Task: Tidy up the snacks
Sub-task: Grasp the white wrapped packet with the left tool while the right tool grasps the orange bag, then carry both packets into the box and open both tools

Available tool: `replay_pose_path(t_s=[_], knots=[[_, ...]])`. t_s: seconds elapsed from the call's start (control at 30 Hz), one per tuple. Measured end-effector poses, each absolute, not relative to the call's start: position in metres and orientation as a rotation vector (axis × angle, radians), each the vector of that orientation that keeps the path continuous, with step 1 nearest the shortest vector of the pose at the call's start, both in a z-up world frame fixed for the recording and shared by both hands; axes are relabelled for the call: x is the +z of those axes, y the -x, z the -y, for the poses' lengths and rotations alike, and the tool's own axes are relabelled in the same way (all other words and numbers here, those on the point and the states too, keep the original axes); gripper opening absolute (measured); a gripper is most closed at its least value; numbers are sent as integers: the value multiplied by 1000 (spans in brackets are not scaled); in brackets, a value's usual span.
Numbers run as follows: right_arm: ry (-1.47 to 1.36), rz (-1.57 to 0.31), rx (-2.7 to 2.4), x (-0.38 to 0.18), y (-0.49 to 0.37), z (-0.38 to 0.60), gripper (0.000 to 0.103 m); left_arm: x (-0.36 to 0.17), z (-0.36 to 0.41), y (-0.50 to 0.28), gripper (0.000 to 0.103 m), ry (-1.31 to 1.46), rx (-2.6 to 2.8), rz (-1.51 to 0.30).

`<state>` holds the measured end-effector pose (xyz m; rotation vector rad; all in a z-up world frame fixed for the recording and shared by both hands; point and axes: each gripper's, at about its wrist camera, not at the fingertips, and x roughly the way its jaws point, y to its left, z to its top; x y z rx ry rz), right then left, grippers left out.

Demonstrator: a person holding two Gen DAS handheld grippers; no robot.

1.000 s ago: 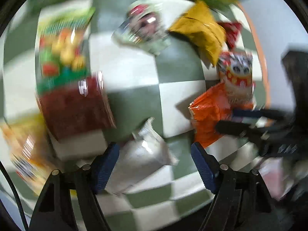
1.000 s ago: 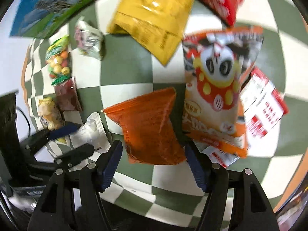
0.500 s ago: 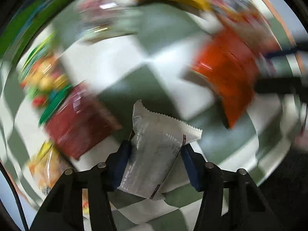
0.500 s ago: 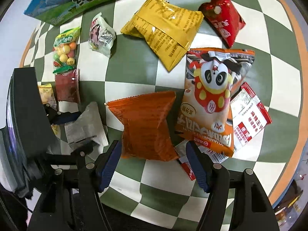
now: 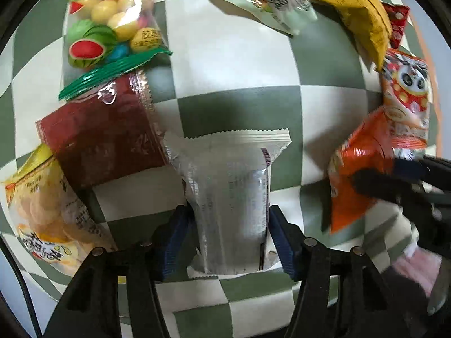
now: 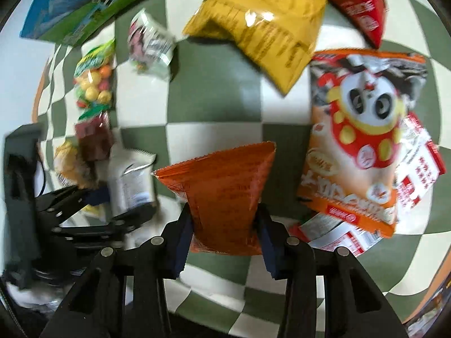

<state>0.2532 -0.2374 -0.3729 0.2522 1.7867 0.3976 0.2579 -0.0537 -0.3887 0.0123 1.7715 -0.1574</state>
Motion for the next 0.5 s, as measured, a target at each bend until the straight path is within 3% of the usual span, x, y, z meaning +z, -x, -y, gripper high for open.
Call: replay_pose_path(t_s=[0.07,0.33,0.4,0.5], knots=[[-218,-1779,382,-374,-253,233,54,-386,51,-253,54,80,-86,-1745],[-217,-1715,301,-371,-252,232,49,-383,43,-230,57,195,12,-1711],[-224,-1731,282,-373,-252,233,61,-380,39,-233,57,199,10,-1712],[-195,-1756,280,-385,-246,226,64,-391,11,-239,55,194,31,-1688]])
